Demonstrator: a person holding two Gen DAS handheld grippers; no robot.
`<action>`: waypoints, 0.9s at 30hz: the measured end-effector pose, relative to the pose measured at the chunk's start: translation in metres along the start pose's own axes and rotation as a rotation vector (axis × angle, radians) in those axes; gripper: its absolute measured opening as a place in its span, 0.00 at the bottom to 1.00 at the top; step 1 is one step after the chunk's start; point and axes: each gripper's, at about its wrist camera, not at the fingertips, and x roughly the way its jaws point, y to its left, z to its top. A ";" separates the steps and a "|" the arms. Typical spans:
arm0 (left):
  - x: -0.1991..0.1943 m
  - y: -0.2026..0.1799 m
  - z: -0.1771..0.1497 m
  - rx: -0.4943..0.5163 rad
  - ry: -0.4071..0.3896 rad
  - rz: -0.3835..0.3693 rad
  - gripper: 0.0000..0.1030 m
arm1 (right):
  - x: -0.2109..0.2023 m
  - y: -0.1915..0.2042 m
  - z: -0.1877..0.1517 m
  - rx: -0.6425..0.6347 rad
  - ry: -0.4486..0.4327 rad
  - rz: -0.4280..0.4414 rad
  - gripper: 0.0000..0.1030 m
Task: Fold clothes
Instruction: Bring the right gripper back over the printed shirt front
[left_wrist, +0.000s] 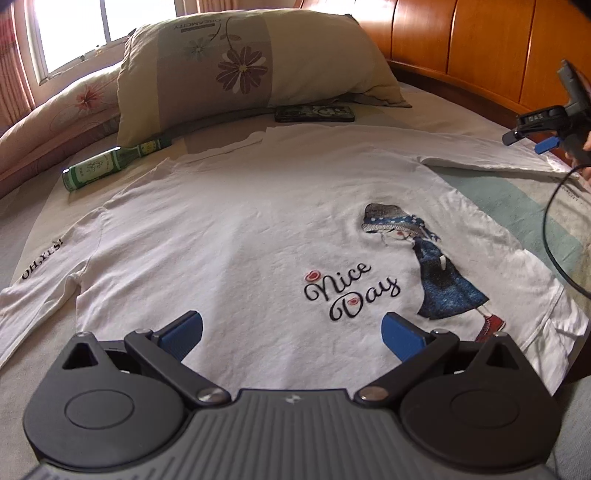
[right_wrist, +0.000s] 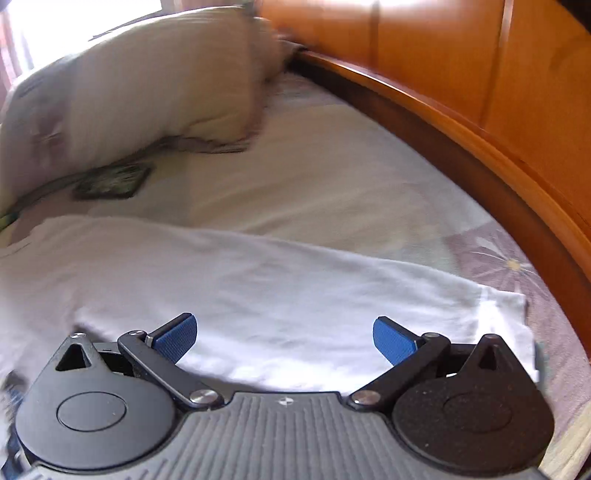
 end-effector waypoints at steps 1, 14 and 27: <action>0.004 0.003 -0.005 -0.018 0.013 -0.010 0.99 | -0.010 0.020 -0.007 -0.040 -0.011 0.079 1.00; -0.025 0.026 -0.074 -0.111 0.114 -0.053 0.99 | 0.009 0.210 -0.071 -0.168 0.029 0.442 1.00; -0.035 0.071 -0.039 -0.094 -0.009 -0.061 0.99 | -0.034 0.216 -0.168 -0.098 0.036 0.300 1.00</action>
